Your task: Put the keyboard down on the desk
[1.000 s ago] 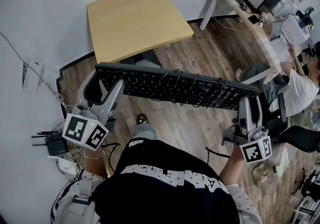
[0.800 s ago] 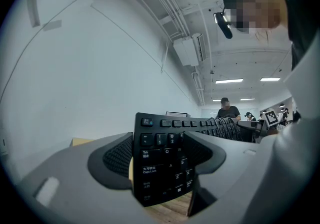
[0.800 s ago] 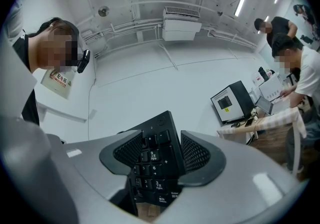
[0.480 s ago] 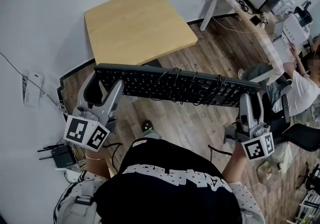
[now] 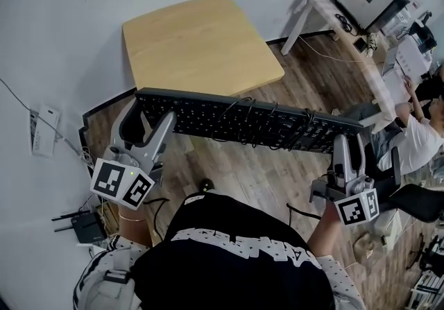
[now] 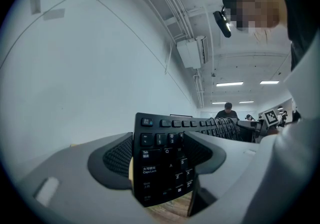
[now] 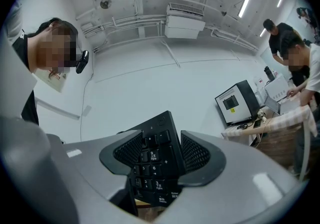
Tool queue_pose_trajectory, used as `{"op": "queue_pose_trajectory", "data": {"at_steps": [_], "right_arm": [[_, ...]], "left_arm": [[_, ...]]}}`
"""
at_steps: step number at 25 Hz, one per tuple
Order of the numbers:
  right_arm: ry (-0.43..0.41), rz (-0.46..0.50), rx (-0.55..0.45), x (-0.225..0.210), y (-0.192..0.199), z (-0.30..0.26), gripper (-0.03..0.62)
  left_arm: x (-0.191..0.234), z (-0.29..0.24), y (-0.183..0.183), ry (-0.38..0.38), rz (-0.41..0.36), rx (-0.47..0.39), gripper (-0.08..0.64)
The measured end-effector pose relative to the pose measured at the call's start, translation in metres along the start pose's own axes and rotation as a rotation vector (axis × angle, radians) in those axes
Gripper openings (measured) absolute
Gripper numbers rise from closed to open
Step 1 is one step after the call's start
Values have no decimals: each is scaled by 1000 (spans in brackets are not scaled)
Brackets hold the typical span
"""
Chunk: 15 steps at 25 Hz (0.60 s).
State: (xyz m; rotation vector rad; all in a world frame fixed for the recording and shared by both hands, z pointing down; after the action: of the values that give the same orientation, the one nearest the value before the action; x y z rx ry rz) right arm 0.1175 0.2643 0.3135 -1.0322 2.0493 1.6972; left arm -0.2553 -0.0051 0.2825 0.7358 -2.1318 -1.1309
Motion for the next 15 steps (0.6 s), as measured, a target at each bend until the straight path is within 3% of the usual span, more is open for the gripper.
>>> {"op": "queue_pose_trajectory", "data": {"at_steps": [9,15], "right_arm": [[-11,-9,-18,-4,8,-1,252],[31,-18,7,3,3,2,252]], "left_arm": [[3,-1,2,1,-22,-27,295],[5,-5,-3,17,-2,21,296]]}}
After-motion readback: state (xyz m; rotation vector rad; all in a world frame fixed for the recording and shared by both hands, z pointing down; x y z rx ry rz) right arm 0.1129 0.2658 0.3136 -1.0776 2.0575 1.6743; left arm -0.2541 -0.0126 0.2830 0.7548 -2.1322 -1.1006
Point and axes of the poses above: the fingertips, and each gripper's own axes: z backward along the fingers, x to its left, y out of its underside, the point moved 9 cm from there along z, backward along the fingers, and after that the axes turned 9 degrees about -x, right-handed, at the moved point
